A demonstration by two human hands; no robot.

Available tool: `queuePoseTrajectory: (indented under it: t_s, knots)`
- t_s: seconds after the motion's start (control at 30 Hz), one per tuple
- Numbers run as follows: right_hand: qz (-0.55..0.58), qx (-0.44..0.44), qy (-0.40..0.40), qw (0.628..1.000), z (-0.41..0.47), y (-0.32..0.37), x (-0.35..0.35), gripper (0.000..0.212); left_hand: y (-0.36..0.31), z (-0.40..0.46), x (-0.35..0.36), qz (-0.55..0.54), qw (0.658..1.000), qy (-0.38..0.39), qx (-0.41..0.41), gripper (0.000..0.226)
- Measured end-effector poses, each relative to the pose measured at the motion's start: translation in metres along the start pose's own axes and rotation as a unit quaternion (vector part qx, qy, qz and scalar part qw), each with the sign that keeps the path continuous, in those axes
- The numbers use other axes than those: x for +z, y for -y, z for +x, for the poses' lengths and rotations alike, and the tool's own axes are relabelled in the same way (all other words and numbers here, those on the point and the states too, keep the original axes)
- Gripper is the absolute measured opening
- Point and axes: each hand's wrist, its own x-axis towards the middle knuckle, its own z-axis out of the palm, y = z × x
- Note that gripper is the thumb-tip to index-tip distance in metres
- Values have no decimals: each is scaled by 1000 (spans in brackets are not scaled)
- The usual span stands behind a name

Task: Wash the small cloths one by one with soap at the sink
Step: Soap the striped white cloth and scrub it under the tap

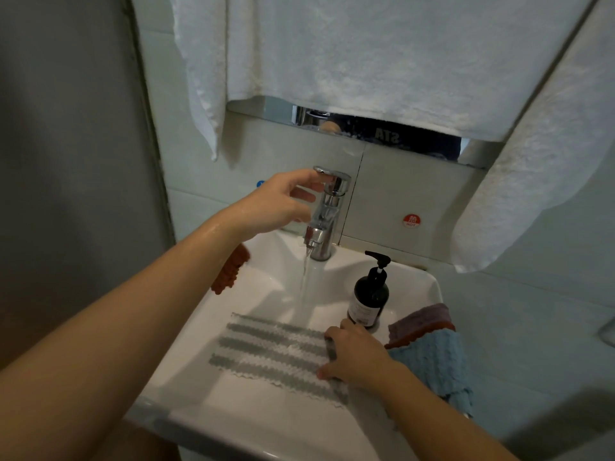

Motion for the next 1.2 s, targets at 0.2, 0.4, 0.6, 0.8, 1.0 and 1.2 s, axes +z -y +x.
queuePoseTrajectory:
  t_s: [0.2, 0.4, 0.6, 0.8, 1.0, 1.2]
  knots:
    - [3, -1, -5, 1000, -1, 1, 0, 72, 0, -2, 1, -2, 1000, 5, 2, 66]
    - [-5, 1, 2, 1000, -1, 1, 0, 73, 52, -26, 4, 25, 998, -17, -46, 62]
    - [-3, 6, 7, 1000, 2, 2, 2, 73, 135, -64, 21, 337, 873, 274, -220, 58]
    - [-5, 18, 18, 1000, 5, 5, 1, 64, 155, -71, 32, 367, 864, 287, -189, 69]
    - [-9, 13, 23, 1000, 15, 12, -6, 53, 168, -68, 24, 406, 868, 233, -165, 71]
    - [-3, -3, -21, 1000, 33, 29, -5, 67, 181, -73, 4, 416, 868, 189, -194, 75]
